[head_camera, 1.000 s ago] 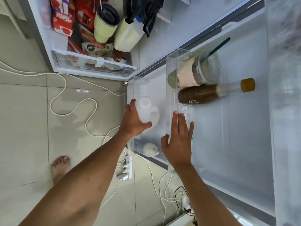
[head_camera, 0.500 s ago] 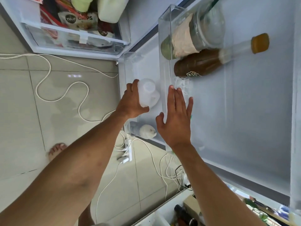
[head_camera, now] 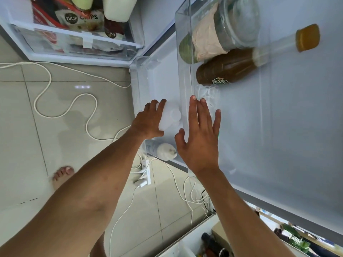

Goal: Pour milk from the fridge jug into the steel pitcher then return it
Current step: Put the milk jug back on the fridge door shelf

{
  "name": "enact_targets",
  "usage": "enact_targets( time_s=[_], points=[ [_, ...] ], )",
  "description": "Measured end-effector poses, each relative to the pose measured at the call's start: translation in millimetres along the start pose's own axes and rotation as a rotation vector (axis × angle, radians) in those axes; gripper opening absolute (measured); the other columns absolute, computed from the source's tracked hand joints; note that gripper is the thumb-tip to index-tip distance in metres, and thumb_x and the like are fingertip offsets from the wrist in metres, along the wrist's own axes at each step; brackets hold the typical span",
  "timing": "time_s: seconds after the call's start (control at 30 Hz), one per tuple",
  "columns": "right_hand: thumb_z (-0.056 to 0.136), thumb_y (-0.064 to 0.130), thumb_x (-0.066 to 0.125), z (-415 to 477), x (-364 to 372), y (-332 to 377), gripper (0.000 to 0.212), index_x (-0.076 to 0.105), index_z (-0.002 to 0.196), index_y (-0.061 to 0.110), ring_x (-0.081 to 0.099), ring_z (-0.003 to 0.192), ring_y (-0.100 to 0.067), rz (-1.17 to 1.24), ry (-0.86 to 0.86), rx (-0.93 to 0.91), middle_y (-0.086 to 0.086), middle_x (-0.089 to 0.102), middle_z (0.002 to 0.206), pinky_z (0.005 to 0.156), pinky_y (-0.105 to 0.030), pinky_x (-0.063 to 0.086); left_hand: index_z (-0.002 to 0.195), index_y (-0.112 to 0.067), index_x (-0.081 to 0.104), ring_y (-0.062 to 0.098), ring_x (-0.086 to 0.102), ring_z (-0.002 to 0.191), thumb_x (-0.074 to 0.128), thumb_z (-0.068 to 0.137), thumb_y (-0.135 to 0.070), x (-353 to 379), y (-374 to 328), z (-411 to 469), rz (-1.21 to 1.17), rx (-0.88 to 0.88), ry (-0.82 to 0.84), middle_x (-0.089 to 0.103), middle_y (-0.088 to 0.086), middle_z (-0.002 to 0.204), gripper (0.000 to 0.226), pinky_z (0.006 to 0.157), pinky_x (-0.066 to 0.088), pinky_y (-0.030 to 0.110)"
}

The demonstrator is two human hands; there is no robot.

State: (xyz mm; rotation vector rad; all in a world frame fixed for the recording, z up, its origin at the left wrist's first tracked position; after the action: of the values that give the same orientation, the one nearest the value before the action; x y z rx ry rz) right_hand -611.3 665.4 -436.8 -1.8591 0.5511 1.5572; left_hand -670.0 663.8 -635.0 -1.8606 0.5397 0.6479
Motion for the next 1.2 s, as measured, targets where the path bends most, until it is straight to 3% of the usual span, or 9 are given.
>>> enact_targets(
  time_s=[0.2,0.47,0.57,0.7,0.8,1.2],
  points=[
    [0.087,0.037,0.048,0.2,-0.3,2.1,0.074,0.016,0.15,0.018,0.03,0.145,-0.028,-0.002,-0.021,0.001,-0.01,0.035,0.155,0.116,-0.06,0.02,0.152,-0.019,0.014,0.031,0.047,0.124,0.084,0.063,-0.054,10.4,7.0,2.8,0.067,-0.009,0.032,0.037,0.01,0.143,0.119,0.083,0.058,0.048],
    [0.088,0.041,0.037,1.5,-1.7,4.6,0.069,0.016,0.15,0.017,0.031,0.145,-0.029,0.007,-0.04,0.005,-0.011,0.037,0.154,0.116,-0.06,0.02,0.153,-0.019,0.011,0.031,0.045,0.127,0.082,0.065,-0.055,19.8,6.9,11.0,0.135,0.01,0.04,0.035,0.011,0.145,0.119,0.082,0.058,0.044],
    [0.088,0.043,0.036,0.0,-1.2,3.2,0.07,0.015,0.15,0.018,0.031,0.144,-0.03,-0.003,-0.036,0.007,-0.011,0.036,0.155,0.116,-0.061,0.02,0.155,-0.018,0.008,0.033,0.039,0.134,0.084,0.067,-0.051,22.2,4.6,7.6,0.134,0.014,0.043,0.03,0.013,0.15,0.121,0.092,0.053,0.043],
    [0.09,0.044,0.041,-0.8,0.2,3.0,0.07,0.016,0.15,0.019,0.031,0.145,-0.031,-0.026,-0.032,0.01,-0.01,0.035,0.155,0.116,-0.061,0.02,0.158,-0.019,0.001,0.035,0.023,0.148,0.083,0.069,-0.054,18.6,10.1,2.0,0.063,0.021,0.055,0.018,0.016,0.161,0.126,0.115,0.032,0.045],
    [0.088,0.038,0.05,-0.7,0.3,5.0,0.074,0.018,0.151,0.016,0.029,0.145,-0.03,-0.03,-0.042,-0.001,-0.01,0.035,0.156,0.116,-0.06,0.019,0.159,-0.016,-0.001,0.034,0.017,0.15,0.081,0.07,-0.057,10.1,17.5,-4.8,0.042,0.033,0.069,0.015,0.018,0.162,0.127,0.121,0.024,0.045],
    [0.083,0.033,0.059,-0.2,2.2,14.4,0.082,0.021,0.154,0.016,0.022,0.148,-0.025,-0.018,0.046,0.026,-0.007,0.035,0.156,0.12,-0.055,0.007,0.158,-0.013,0.01,0.034,0.029,0.144,0.063,0.089,-0.051,-63.9,13.9,-49.3,0.06,-0.02,-0.006,0.029,0.017,0.156,0.094,0.116,0.027,0.044]
  ],
)
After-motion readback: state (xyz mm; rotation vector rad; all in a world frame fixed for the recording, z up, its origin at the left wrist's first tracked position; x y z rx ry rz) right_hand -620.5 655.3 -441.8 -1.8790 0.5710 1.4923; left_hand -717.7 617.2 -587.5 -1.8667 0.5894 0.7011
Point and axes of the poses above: each hand's wrist, its own z-axis towards the middle knuckle, its own x-axis out of the palm, y = z × x, the point moved 7 cm from there along z, towards the middle knuckle
